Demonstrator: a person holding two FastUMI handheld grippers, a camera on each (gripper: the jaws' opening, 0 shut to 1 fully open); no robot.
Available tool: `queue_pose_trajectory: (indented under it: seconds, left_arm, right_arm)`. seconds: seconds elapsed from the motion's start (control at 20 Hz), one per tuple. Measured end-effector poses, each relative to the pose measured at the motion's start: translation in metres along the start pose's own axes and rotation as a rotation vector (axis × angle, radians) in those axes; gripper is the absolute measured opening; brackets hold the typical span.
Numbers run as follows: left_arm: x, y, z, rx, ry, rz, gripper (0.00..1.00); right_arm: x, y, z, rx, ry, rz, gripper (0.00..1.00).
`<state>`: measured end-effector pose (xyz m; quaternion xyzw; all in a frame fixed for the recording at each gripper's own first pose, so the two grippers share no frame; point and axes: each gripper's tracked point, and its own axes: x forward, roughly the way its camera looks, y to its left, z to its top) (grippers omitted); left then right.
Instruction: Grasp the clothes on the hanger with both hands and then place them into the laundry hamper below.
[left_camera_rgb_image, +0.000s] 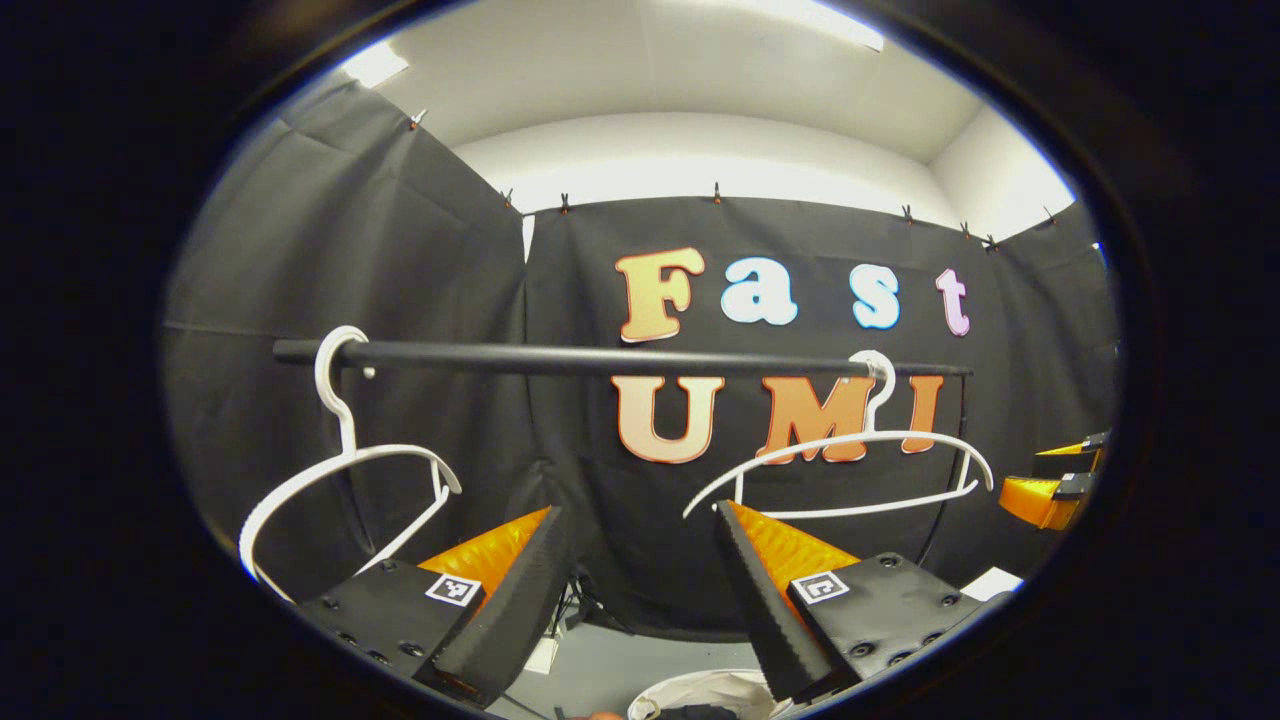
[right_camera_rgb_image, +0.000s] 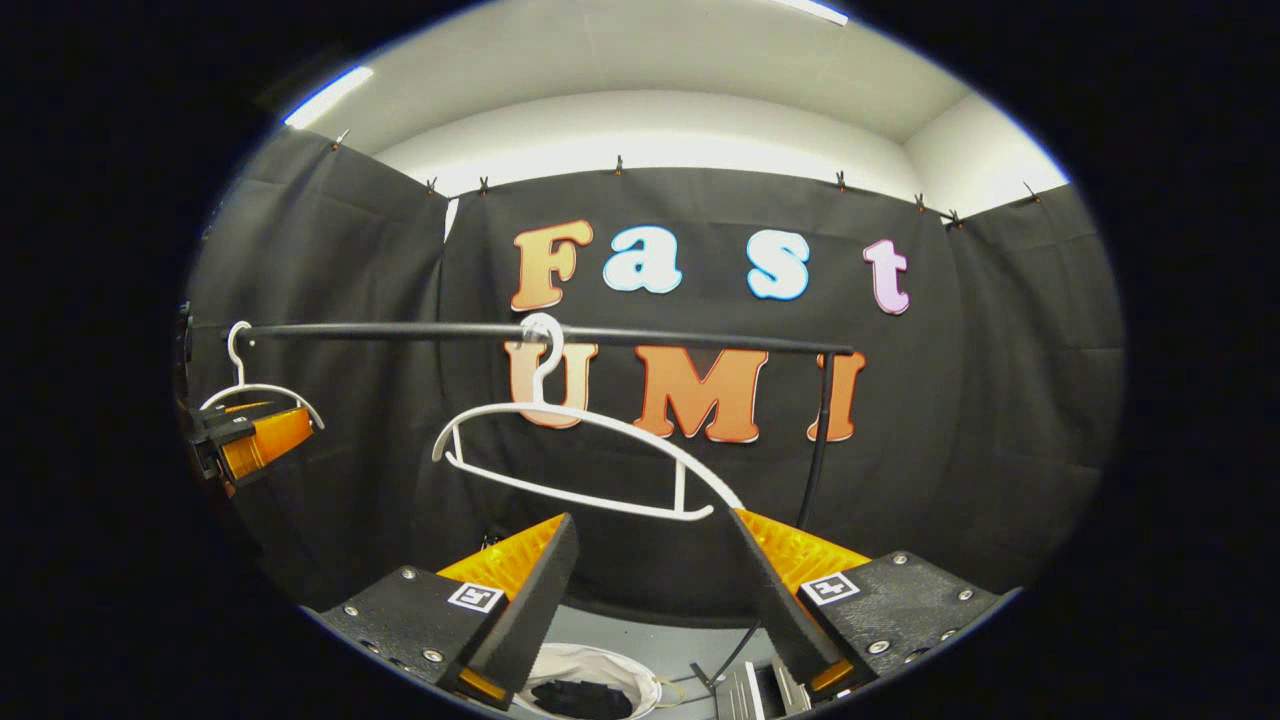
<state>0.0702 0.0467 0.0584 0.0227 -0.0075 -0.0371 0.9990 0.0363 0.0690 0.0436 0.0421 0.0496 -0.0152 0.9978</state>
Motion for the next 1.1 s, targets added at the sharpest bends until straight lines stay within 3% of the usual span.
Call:
queue_pose_trajectory:
  seconds: [0.05, 0.1, 0.15, 0.2, 0.25, 0.35, 0.5, 0.55, 0.6, 0.75, 0.8, 0.95, 1.0, 1.1]
  left_arm:
    - [-0.002, 0.002, 0.002, -0.003, -0.008, 0.001, 0.94]
    - [-0.003, 0.004, 0.004, -0.003, -0.017, 0.008, 0.94]
    - [-0.002, 0.007, 0.009, 0.005, -0.045, 0.018, 0.94]
    - [-0.002, 0.008, 0.012, 0.014, -0.060, 0.019, 0.96]
    - [-0.005, 0.007, 0.015, 0.018, -0.068, 0.019, 0.99]
    - [-0.006, 0.006, 0.020, 0.012, -0.079, 0.008, 0.96]
    - [-0.005, 0.005, 0.019, 0.002, -0.076, -0.008, 0.94]
    - [-0.005, 0.004, 0.018, -0.001, -0.072, -0.011, 0.94]
    - [-0.005, 0.004, 0.017, -0.002, -0.072, -0.014, 0.94]
    - [-0.003, 0.004, 0.017, -0.003, -0.076, -0.013, 0.94]
    - [-0.002, 0.004, 0.015, -0.003, -0.074, -0.011, 0.94]
    - [-0.002, 0.004, 0.013, -0.004, -0.066, -0.012, 0.94]
    - [-0.001, 0.005, 0.013, -0.002, -0.065, -0.008, 0.94]
    - [0.000, 0.005, 0.012, 0.001, -0.062, -0.003, 0.94]
  right_arm:
    - [-0.002, -0.003, 0.007, 0.008, -0.018, -0.011, 0.92]
    - [-0.004, -0.005, 0.011, 0.011, -0.036, -0.021, 0.92]
    - [-0.006, -0.010, 0.016, 0.006, -0.049, -0.033, 1.00]
    - [-0.009, -0.014, 0.020, -0.002, -0.061, -0.043, 0.84]
    - [-0.012, -0.017, 0.023, -0.009, -0.071, -0.053, 0.84]
    - [-0.014, -0.022, 0.030, -0.015, -0.089, -0.065, 1.00]
    - [-0.014, -0.025, 0.030, -0.002, -0.091, -0.076, 1.00]
    - [-0.013, -0.027, 0.028, 0.000, -0.087, -0.080, 0.92]
    - [-0.014, -0.028, 0.028, 0.002, -0.086, -0.085, 1.00]
    - [-0.013, -0.028, 0.026, 0.005, -0.088, -0.087, 1.00]
    - [-0.013, -0.029, 0.026, 0.004, -0.087, -0.089, 0.92]
    - [-0.014, -0.029, 0.027, 0.003, -0.086, -0.091, 0.92]
    - [-0.015, -0.029, 0.027, 0.004, -0.086, -0.092, 1.00]
    - [-0.014, -0.028, 0.028, 0.004, -0.086, -0.092, 1.00]
